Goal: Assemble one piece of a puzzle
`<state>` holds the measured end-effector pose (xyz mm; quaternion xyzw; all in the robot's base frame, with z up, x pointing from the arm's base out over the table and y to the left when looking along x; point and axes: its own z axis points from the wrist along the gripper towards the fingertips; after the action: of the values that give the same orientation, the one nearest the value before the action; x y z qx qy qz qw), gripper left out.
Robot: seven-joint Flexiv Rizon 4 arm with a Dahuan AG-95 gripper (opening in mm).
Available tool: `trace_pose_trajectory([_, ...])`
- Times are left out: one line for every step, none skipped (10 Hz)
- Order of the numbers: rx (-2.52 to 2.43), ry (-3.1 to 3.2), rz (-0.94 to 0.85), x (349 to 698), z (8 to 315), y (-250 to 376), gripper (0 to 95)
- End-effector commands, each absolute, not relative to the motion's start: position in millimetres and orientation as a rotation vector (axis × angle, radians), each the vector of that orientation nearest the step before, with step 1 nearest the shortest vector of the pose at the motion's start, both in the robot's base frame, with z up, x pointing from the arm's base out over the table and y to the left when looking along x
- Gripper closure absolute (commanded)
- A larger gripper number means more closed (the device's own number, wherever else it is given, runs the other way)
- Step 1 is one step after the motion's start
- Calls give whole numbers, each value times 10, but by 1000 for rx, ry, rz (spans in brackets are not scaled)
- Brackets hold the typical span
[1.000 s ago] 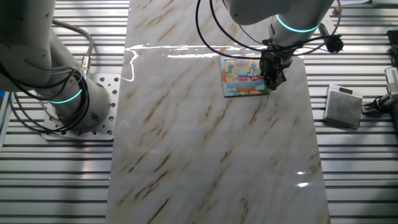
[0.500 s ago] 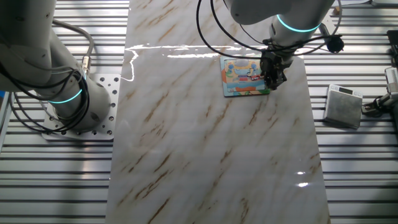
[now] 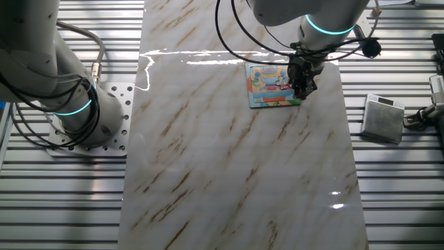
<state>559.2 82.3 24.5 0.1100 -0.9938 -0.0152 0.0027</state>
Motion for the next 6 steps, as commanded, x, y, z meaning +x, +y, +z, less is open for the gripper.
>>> trace_pose_trajectory([344,-3116,-45,5592,229,833,570])
trace_pose_trajectory([347,-3116,-43,5582,225,831,570])
trace_pose_trajectory([352,-3114,-36,5578,223,828,570])
trace_pose_trajectory([356,-3114,-36,5577,221,824,570])
trace_pose_trajectory([356,-3114,-35,5576,214,817,570])
trace_pose_trajectory([360,-3114,-35,5573,205,802,570])
